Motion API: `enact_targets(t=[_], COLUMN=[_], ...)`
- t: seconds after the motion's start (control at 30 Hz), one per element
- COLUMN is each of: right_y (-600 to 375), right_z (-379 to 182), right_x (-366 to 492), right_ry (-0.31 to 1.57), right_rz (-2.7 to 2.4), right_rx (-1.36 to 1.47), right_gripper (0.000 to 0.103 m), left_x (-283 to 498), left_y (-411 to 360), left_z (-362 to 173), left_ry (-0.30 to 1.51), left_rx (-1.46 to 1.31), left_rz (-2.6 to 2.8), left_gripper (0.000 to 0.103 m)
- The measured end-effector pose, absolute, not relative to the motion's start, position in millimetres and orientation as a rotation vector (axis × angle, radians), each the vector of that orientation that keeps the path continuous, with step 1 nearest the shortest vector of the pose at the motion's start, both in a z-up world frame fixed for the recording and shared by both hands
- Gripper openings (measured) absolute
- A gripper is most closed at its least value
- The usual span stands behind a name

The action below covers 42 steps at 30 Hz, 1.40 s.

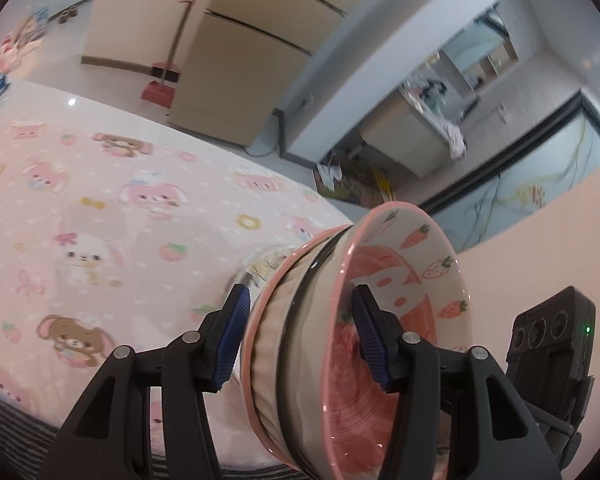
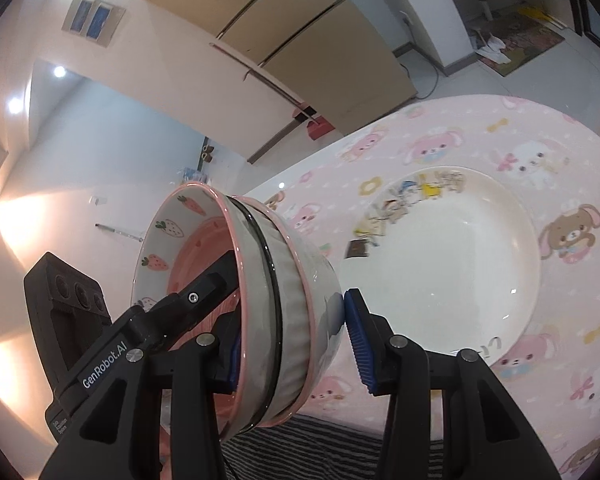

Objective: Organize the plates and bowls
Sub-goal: 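Carry the nested bowls with both tools over the plate stack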

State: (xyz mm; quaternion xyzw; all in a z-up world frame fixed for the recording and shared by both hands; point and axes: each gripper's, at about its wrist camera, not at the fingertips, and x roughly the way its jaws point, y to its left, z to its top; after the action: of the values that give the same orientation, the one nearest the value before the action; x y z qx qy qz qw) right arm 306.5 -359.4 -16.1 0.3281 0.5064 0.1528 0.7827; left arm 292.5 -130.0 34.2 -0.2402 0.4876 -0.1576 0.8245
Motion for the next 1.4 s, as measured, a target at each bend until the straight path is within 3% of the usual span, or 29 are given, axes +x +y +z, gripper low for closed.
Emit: enact_targets(t=[0.37,0.73,1.4], right_y=[-413,-420,-412], right_z=[-67,-110,-119], right_x=[302,318,317], right_ry=[1.100,1.131,1.128], right_rz=[0.279,0.295,0.250], right_rx=[0.744,0.769,0.711], right_gripper=[0.047,0.047,0.047], left_x=[299,310,318], left_y=[-193,-205,-202], left_z=[-15,-45,-59], left_ry=[1.150,1.192,1.219], left_rx=[-0.440,-0.416,-0.420], left_rz=[-0.427,-0.407,-0.408], left_gripper=[0.055,0.055,0.050])
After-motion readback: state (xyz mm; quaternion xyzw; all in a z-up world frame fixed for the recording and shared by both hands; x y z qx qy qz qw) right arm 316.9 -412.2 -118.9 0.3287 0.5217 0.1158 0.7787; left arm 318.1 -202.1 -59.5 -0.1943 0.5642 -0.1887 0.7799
